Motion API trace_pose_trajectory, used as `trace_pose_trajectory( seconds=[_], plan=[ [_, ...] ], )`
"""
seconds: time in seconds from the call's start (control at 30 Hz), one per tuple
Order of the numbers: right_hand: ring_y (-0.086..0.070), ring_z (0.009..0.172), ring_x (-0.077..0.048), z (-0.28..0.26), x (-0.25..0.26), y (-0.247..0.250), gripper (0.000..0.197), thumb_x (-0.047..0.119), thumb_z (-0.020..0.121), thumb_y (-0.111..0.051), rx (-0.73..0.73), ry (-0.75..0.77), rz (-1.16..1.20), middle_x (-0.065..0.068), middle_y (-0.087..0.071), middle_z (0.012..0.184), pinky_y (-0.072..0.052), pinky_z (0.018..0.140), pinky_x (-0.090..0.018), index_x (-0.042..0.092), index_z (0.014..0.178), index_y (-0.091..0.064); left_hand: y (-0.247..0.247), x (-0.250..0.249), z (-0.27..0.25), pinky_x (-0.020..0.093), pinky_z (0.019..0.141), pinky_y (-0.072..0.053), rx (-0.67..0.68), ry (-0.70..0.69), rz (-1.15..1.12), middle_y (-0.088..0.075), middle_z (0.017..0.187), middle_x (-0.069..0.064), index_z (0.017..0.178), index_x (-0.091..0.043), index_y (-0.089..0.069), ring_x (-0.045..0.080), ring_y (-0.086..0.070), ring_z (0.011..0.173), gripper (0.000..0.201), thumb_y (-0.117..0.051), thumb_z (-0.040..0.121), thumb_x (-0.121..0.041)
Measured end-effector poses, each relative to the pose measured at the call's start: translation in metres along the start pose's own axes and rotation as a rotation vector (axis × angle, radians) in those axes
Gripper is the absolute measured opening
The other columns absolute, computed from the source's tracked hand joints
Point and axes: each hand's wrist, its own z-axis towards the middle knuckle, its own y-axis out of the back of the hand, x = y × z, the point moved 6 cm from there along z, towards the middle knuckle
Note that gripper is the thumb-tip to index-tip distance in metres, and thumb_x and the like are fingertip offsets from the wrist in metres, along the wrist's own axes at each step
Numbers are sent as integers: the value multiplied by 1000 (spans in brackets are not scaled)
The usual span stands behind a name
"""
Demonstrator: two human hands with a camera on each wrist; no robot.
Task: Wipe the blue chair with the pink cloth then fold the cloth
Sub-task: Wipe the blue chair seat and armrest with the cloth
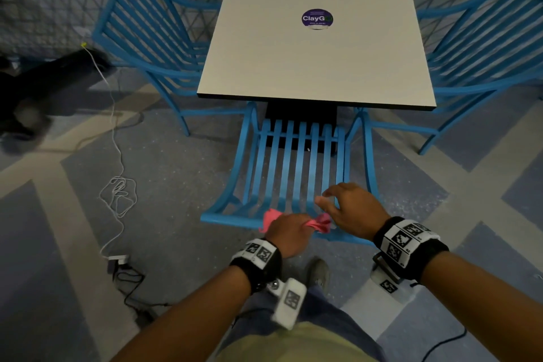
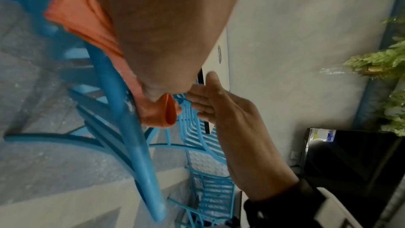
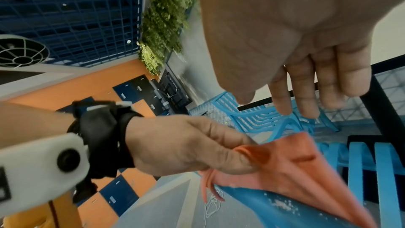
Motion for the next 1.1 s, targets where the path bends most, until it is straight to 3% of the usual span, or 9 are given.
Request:
trace_pose_trajectory(
  seconds=[0.17,0.3,0.43,0.53,0.6,0.67,0.73,0.87,1.1],
  plan=[
    [-60,111,-23,-1,12,4,61,62,97,-36,-34,48,-34,-6,-70,118,-46,94,-36,15,119,-68,10,-18,-10,47,105,-50,52,10,-255,-77,116,3,105,-35,-77,24,-69,111,26,-53,103,-45],
    [-62,111,-20,0,11,13,70,68,99,-22,-88,53,34,-5,-69,121,-50,95,-41,18,121,-65,57,1,-57,37,72,-64,-76,20,-484,-74,109,-5,123,-38,-73,16,-71,98,28,-62,100,-50],
    [-61,110,-21,2,9,11,72,69,98,-19,-72,41,33,-5,-68,122,-51,94,-41,18,125,-62,103,32,-118,48,88,-61,-192,32,-663,-70,129,-26,111,-53,-77,4,-63,120,29,-61,91,-66],
    [-59,116,-24,3,16,7,74,69,98,-19,-34,50,22,-7,-66,126,-48,98,-42,16,127,-61,130,73,-152,23,63,-63,-431,106,-601,-72,103,-41,93,-74,-71,-5,-67,97,29,-67,96,-45],
    [-59,117,-25,5,24,4,70,67,99,-22,-15,55,16,-8,-66,126,-47,98,-41,16,127,-61,135,116,-168,29,57,-65,-636,226,-610,-79,100,-25,86,-81,-64,10,-73,83,47,-67,99,-36],
    [-57,117,-25,6,32,0,67,65,99,-24,0,64,5,-7,-67,125,-45,97,-39,16,128,-60,127,138,-169,46,71,-68,-668,271,-577,-77,125,-4,116,-77,-60,28,-79,96,50,-70,98,-31],
    [-55,121,-25,9,39,-3,69,65,99,-24,17,81,-1,-7,-65,129,-42,100,-38,15,131,-60,112,147,-158,40,73,-68,-636,276,-553,-73,134,3,133,-65,-58,33,-77,107,52,-70,99,-28],
    [-53,128,-24,12,49,-4,74,68,97,-21,37,102,-8,-7,-62,135,-40,107,-40,14,134,-57,78,143,-124,34,55,-66,-586,308,-757,-69,139,9,131,-45,-69,46,-71,114,41,-69,100,-18],
    [-54,124,-24,10,57,-5,69,67,99,-23,24,96,10,-7,-63,132,-42,105,-40,16,132,-57,26,96,-83,32,56,-65,-379,321,-785,-72,104,9,110,-34,-78,27,-79,85,50,-55,90,-73]
  ],
)
